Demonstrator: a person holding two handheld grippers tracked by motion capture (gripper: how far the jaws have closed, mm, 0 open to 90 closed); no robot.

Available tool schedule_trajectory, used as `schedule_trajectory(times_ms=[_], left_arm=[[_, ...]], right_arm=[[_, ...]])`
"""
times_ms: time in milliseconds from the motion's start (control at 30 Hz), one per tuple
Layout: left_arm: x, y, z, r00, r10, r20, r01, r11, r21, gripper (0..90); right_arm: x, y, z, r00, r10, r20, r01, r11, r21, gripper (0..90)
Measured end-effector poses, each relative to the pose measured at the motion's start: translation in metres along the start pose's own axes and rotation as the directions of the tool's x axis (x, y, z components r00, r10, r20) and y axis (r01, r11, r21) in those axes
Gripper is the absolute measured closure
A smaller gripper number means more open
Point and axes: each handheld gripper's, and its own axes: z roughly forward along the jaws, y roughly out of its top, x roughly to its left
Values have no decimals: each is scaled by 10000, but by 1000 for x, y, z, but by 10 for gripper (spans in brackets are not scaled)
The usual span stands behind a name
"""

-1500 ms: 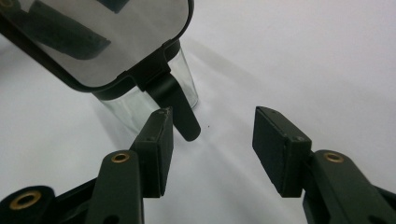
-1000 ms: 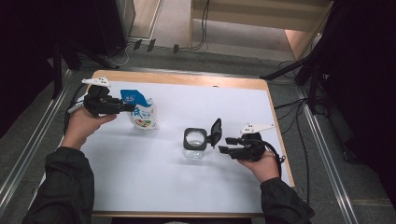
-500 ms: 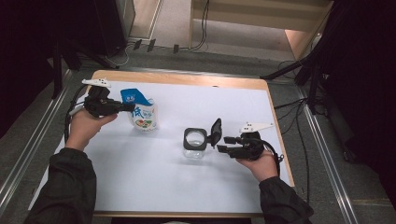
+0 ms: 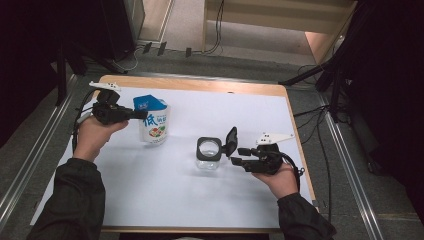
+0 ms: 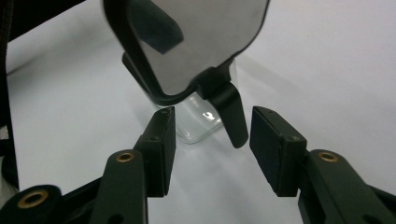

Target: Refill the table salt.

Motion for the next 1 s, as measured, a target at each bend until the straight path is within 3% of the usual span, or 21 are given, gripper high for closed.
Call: schedule_trajectory(times_ms=[300,400,467,633,767,867,1000], left_arm=[[-14,9,-13,9996,27,294,-13,9990,-453,900],[-22,12,-15,9991,381,160,-372,9977,-567,900],[-26,14,-16,9992,351,202,-338,9975,-619,900],[-34,18,-19,9993,267,265,-251,9980,-583,900],[-39,18,-20,9988,160,466,-133,9982,-578,900],[-43,18,-21,9987,93,497,-69,9988,-482,900],[-48,17,-20,9986,125,520,-102,9990,-439,900]], right_arm=[[11,1,-6,9995,-254,-207,257,9995,154,570],[17,-1,-8,9984,-352,-433,362,9991,212,624],[25,-1,-9,9963,-633,-589,649,9975,266,648],[51,1,-7,9875,-1111,-1120,1137,9934,165,682],[70,2,3,9740,-1711,-1487,1747,9846,113,686],[80,4,10,9681,-1894,-1638,1936,9810,99,685],[88,8,18,9667,-1703,-1909,1768,9841,176,675]])
